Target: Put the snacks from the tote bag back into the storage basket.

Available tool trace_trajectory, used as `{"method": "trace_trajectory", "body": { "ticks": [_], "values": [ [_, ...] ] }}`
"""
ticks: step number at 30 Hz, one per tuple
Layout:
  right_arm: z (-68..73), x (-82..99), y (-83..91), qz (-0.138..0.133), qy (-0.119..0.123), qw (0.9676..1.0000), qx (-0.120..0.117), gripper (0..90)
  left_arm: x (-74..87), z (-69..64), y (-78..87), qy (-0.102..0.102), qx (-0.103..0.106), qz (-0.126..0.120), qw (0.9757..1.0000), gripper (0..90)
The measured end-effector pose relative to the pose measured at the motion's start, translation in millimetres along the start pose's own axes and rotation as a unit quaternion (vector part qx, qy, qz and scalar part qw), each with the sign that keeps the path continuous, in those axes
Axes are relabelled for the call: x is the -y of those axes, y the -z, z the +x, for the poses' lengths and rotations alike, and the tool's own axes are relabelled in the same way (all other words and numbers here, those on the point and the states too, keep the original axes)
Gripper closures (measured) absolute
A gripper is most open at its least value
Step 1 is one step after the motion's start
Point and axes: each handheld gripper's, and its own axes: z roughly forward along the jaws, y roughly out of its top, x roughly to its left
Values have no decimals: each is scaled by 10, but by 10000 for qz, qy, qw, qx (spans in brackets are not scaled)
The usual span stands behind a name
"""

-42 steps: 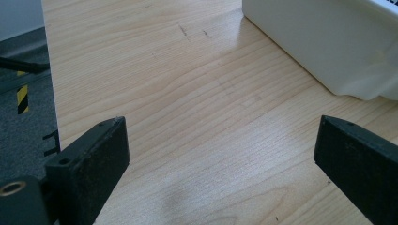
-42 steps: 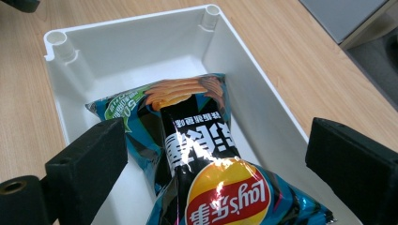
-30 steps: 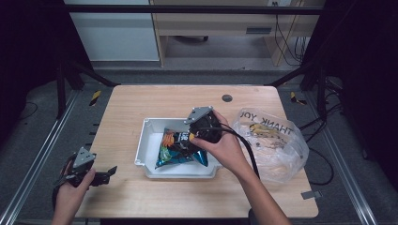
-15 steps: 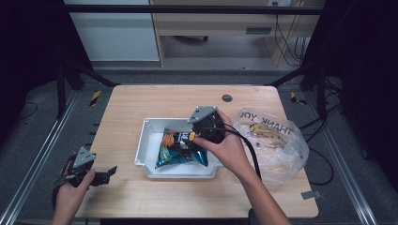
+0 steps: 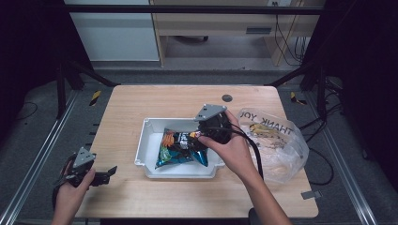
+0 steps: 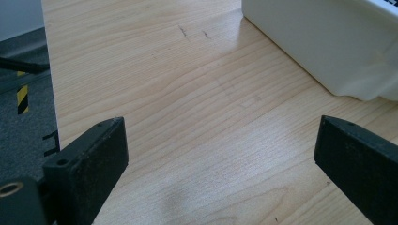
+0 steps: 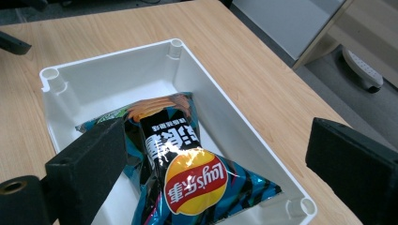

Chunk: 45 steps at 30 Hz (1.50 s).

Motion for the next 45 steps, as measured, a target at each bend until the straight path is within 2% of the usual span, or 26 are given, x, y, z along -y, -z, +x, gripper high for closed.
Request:
{"method": "trace_trajectory", "body": {
  "ticks": [17,23,26,33,41,45],
  "values": [
    [-47,74,358,-307,-230,9988,320,59,-1,-2,0,0,6,1,10000,28],
    [-56,185,453,-343,-355,9978,432,55,-3,-4,0,-11,14,7,10000,28],
    [-53,230,487,-228,-307,9980,502,52,-2,-7,-2,2,10,-1,10000,28],
    [-62,252,610,-340,-337,9967,652,50,-3,-8,-2,3,13,-3,10000,28],
    [-86,315,682,-301,-374,9959,769,53,-3,-8,-2,-2,15,-1,10000,28],
    [-118,400,700,-284,-485,9953,788,60,-4,-9,-4,-15,17,4,10000,28]
  ]
}}
